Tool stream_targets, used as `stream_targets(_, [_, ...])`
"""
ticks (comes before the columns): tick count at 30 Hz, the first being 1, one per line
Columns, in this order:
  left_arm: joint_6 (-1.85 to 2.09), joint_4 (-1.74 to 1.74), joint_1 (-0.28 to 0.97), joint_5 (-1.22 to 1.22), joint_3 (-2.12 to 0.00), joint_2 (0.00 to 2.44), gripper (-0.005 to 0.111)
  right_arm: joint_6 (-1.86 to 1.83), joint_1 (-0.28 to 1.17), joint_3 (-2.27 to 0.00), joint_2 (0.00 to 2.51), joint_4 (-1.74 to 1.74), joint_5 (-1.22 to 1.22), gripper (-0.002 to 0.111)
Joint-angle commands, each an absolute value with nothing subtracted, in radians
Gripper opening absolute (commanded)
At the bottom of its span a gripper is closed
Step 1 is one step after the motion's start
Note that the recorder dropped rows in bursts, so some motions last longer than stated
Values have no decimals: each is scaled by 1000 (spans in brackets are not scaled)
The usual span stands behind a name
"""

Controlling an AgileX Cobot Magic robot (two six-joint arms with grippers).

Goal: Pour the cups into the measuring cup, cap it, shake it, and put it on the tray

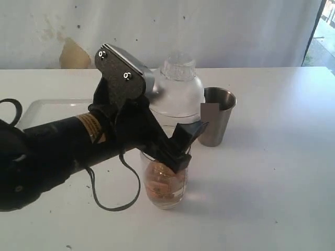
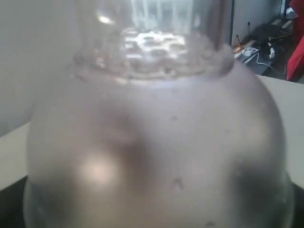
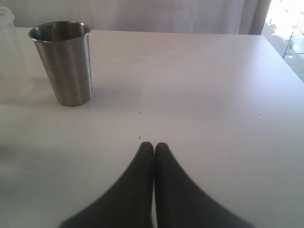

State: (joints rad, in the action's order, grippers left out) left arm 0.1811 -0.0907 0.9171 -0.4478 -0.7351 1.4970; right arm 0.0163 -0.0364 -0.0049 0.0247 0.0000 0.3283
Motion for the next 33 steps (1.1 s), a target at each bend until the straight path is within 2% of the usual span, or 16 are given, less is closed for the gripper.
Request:
stream_targets(1, [48,-75,920,-541,-711,1502,0,22,-41,0,20,0,320,0])
stream_targets(5, [26,-124,920,-698,-626,1505,0,22,-41,0,20,0,320,0])
stream_targets(9, [26,-112,919,-732,-570,1513,0,22,-41,0,20,0,320,0])
stream_targets(16, [0,-51,919,-748,-566,1551,0,22,-41,0,20,0,320,0])
stream_targets(26, [7,-51,919,-906,-566,1644,1,22,-41,0,20,0,320,0])
stream_targets(29, [35,-51,919,-908,-566,1644,11,22,-41,0,20,0,320,0])
stream_targets(33, [42,-74,919,-898,-566,1645,39,22,-41,0,20,0,320,0])
